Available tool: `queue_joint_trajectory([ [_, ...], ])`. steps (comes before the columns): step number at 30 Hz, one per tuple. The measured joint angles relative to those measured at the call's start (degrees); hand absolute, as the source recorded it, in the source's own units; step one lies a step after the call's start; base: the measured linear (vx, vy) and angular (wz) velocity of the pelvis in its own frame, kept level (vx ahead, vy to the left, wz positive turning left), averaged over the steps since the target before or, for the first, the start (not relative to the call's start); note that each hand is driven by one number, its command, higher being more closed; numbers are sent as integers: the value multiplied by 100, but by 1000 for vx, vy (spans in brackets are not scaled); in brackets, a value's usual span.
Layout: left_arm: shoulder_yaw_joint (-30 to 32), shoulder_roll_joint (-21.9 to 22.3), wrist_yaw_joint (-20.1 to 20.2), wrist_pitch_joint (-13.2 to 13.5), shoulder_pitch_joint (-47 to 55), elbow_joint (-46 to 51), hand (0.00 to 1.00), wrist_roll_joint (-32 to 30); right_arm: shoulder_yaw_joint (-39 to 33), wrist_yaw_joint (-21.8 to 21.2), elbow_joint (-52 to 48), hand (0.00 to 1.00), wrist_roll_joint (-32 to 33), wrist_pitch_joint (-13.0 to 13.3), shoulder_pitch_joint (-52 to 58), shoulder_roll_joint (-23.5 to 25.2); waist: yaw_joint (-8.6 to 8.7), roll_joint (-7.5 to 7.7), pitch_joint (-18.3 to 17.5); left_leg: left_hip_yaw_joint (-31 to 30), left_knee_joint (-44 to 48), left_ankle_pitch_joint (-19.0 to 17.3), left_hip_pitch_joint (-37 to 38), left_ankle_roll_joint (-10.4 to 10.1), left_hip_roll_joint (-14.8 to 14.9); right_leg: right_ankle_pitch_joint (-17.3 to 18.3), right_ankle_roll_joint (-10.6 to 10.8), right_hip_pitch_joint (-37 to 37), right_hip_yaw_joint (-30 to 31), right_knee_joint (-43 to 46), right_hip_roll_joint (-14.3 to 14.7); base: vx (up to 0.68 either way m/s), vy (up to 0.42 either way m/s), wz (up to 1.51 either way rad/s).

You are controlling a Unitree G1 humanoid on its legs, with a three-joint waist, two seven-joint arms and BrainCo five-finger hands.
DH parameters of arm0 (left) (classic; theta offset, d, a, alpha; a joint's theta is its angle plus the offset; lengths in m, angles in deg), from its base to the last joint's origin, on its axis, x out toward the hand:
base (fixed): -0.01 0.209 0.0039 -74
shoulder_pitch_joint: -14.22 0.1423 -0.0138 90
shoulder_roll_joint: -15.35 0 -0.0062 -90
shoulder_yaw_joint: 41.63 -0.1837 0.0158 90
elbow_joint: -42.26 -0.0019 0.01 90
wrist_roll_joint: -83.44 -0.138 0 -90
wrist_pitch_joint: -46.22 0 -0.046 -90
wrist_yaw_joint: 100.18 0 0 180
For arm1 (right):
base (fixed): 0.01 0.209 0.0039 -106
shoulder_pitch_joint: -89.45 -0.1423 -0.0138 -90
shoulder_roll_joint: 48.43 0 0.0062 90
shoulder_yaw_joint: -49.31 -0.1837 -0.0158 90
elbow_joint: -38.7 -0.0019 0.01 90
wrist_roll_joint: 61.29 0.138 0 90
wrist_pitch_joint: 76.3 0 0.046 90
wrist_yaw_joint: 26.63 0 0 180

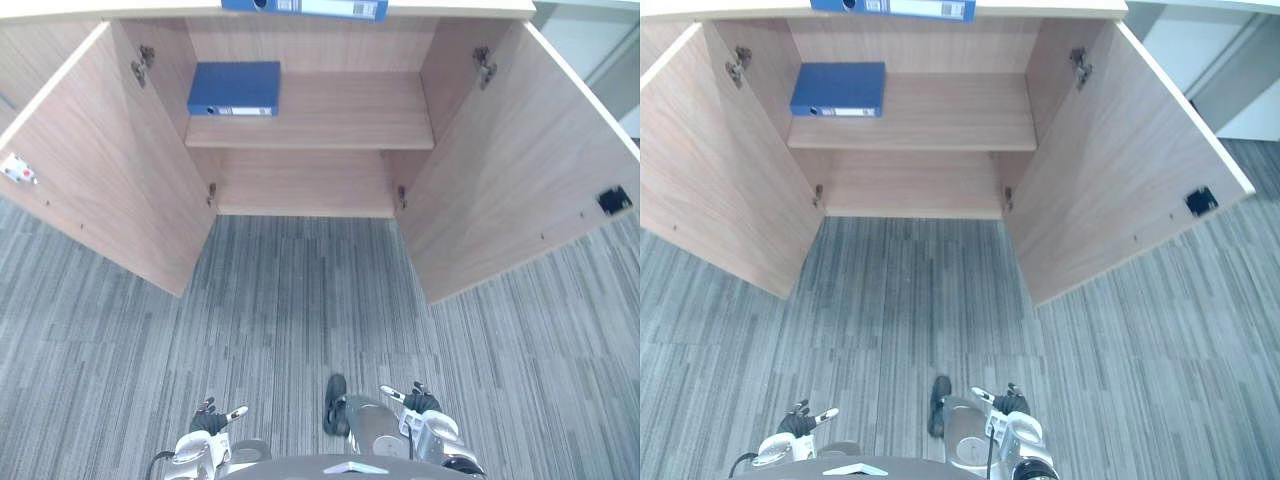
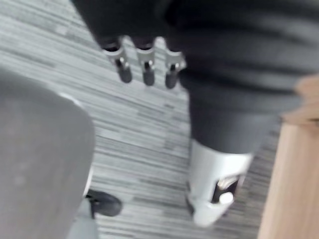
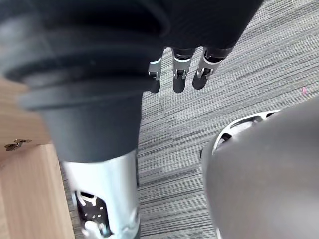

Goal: Walk over to the cabinet, pick up the folder, carry it to the office cabinet, place the folder inside the office cabinet, then close the office cabinet door

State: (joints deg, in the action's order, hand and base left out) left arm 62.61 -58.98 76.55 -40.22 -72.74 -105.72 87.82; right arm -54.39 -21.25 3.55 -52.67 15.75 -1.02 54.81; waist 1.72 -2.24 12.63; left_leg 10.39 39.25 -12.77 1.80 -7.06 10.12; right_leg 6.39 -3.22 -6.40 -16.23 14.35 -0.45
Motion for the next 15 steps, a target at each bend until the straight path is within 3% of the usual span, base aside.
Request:
queue_joint_trajectory([
  [3,204,75,2,20,-14,136,0,0,55,0,-56,0,7,18,31,38,-155,55,25,482,1074,-381,-696,191,403,231,8,706,153,-272,59,355,-76,-18],
  [7,315,149,0,32,-33,328,0,-8,-31,16,-92,0,8,-3,50,123,-276,35,17,859,-1,-546,-1432,279,407,297,116,1103,327,-501,-97,290,104,-30],
  [8,309,152,1,38,-51,328,0,-10,-86,25,-161,0,6,-2,86,160,-287,46,21,817,-590,-457,-1572,286,303,396,281,1222,381,-513,-218,218,156,-29],
  [10,307,168,-2,37,-41,306,0,-5,-85,39,-209,0,5,0,164,138,-311,-7,-20,664,-1551,214,-1585,360,180,581,563,1318,492,-503,-304,258,259,-36],
  [11,331,191,-2,36,-15,280,0,-2,-66,52,-191,0,5,-8,196,134,-336,35,-99,630,-1562,634,-1495,455,59,674,695,1401,646,-494,-392,352,342,-35],
  [13,360,28,0,20,-10,235,0,-11,-63,86,-156,0,-1,-9,279,321,-317,379,-320,901,-1497,313,-1458,563,-181,683,713,1399,777,-557,-712,377,292,-31],
  [15,357,-45,10,16,-22,199,0,-12,-111,88,-21,0,-4,-10,258,394,-389,518,-404,1124,-1467,82,-1291,608,-277,659,740,1305,889,-311,-880,301,208,-49],
])
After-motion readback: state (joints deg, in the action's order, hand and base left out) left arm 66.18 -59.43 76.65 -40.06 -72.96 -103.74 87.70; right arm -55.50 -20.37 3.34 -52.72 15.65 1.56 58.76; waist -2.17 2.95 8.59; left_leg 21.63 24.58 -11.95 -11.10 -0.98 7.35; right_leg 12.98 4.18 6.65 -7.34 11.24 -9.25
